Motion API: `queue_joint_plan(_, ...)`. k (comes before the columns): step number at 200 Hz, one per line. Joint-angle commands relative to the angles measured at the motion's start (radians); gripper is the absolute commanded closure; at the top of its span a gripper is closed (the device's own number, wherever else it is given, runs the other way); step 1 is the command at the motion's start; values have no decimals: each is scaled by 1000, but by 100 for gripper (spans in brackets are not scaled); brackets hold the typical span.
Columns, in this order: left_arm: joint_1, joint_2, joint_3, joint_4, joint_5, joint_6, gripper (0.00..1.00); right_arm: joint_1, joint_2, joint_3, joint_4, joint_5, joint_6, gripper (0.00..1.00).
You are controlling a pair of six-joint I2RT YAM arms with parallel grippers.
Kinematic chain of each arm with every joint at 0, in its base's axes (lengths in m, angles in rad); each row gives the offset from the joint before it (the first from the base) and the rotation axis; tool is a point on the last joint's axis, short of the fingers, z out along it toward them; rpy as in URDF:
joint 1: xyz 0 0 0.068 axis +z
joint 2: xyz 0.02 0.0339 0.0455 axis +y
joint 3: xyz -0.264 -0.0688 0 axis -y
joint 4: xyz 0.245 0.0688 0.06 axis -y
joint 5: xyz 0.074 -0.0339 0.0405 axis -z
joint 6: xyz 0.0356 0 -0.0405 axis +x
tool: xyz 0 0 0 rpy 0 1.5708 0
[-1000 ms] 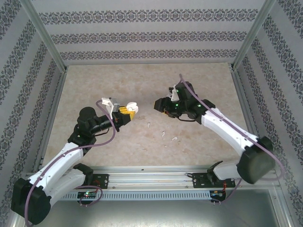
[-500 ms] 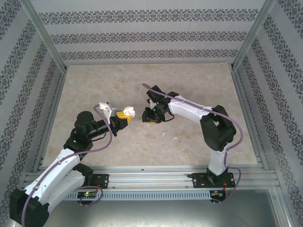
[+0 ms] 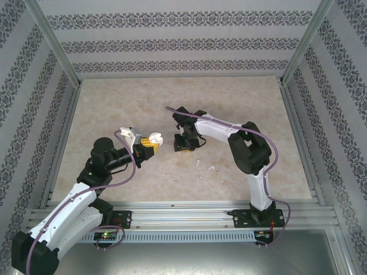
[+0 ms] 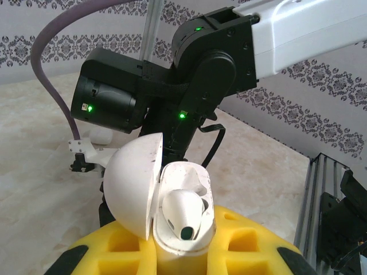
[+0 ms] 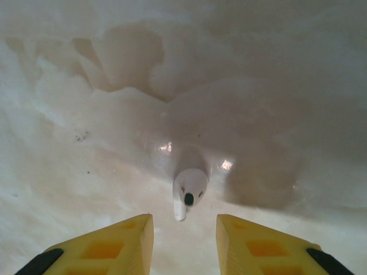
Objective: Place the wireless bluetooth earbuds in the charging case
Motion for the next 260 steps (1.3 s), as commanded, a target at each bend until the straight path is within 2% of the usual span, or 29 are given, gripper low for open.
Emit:
queue_joint_plan(1,1,-6,-11,14,-5,-2,92,7,36,42,-28,28,-28,67)
queue_joint_plan(57,1,-6,-17,20,-6,-8,92,5,91,89,-50,40,-49,71)
queue_joint_plan(126,1,-3,-18,21,-5,-8,92,5,57,56,-39,58,-72,85)
queue_joint_plan(191,0,1,0,44,-2,-17,92,4,-211,-122,125,86,-56,89)
queue_joint_plan(260,0,46,28,134,11,-66,92,25,-606,-312,458,91,-39,91)
